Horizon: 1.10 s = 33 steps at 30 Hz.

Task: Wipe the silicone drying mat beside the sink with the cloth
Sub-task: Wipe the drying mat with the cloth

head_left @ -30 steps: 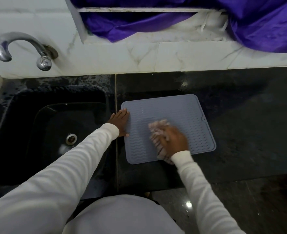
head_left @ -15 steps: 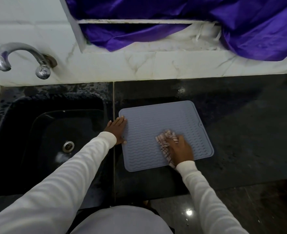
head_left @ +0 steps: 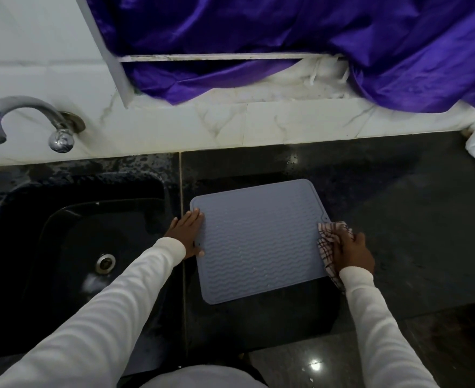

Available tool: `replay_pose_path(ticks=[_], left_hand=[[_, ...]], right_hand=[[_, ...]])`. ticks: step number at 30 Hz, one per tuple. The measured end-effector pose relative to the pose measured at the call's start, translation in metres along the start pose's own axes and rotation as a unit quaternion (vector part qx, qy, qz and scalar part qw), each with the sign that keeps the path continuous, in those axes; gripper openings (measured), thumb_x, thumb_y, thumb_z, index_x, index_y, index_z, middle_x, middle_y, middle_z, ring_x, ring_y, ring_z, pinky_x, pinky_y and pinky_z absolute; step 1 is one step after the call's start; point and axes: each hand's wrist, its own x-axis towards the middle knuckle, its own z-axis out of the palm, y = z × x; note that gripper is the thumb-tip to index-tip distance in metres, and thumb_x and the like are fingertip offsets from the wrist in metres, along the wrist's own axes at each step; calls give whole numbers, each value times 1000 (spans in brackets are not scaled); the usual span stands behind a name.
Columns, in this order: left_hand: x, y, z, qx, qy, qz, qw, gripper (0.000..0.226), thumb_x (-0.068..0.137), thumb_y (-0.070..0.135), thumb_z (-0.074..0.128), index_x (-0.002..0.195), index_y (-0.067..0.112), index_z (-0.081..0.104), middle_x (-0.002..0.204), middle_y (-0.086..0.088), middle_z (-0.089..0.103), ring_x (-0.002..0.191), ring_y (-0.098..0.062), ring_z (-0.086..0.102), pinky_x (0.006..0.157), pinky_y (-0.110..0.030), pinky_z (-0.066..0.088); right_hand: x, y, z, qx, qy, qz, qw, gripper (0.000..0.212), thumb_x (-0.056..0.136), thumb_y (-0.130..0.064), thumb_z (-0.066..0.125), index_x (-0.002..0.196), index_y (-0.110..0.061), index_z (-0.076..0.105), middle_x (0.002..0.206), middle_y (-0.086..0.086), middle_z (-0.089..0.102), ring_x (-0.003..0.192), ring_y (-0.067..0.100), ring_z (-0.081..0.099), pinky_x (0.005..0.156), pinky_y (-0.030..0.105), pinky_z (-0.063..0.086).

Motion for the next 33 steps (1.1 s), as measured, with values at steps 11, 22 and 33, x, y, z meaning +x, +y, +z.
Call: replay_pose_path(ticks=[11,22,33], left_hand=[[2,6,-2,40,-4,-8,999,109,85,46,68,154,14,-10,162,-6,-16,150,-23,-9,121,-46,0],[2,5,-5,41,-20,1,999,110,85,45,68,154,14,-12,161,-6,-19,149,-23,-12,121,-47,-1],[1,6,-4,28,-12,-8,1000,110,84,45,68,154,15,-12,161,-4,-19,149,-22,-12,121,-46,-2]], right_hand=[[-147,-175,60,103,-139,-334,927,40,83,-49,52,119,-33,61,106,4,58,66,23,65,56,29,55],[-59,-10,13,-4,-81,-149,986,54,87,-47,39,133,-24,54,122,23,53,70,42,64,60,45,53],[-19,13,-19,-28,-47,22,998,45,91,-33,58,134,-21,51,122,17,49,87,43,61,74,46,49]])
